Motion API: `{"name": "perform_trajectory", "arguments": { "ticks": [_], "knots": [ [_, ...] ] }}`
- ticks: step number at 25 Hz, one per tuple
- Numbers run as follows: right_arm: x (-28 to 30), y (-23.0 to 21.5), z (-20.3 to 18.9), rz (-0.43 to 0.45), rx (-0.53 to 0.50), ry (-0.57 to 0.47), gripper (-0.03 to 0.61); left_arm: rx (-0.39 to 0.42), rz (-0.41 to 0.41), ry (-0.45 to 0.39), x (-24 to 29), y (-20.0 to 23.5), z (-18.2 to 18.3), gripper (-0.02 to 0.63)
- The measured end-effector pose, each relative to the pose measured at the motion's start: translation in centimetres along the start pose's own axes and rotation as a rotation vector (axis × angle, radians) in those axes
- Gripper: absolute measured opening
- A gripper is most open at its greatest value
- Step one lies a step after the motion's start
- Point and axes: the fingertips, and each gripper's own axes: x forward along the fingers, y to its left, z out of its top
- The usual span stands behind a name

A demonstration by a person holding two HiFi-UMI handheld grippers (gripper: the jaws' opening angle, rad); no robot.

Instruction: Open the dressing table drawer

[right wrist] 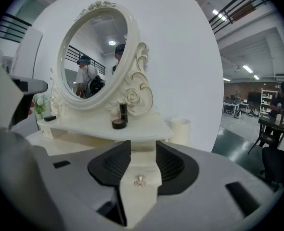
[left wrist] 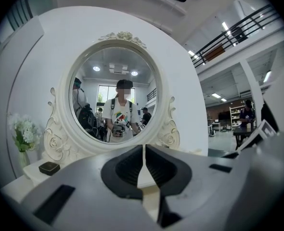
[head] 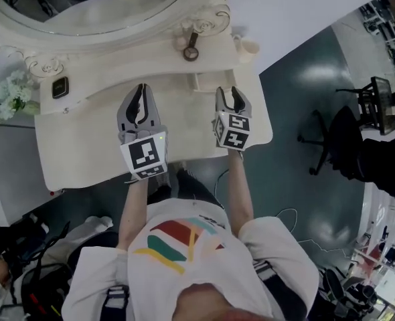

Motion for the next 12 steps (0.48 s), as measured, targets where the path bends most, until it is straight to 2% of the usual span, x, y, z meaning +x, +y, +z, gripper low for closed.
{"name": "perform_trajectory", "arguments": {
  "ticks": [6, 12],
  "knots": [
    [-3.0, 1.6, 9.0, -0.010, 0.001, -0.192, 0.045, 0.005, 0.007, -0.062, -0.5, 0.6, 4.3, 0.015],
    [-7.5, 5.3, 16.2, 0.059, 0.013, -0.368, 0.008, -0.009, 0.004, -0.131, -2.3, 1.4, 8.1, 0.015]
  ]
}}
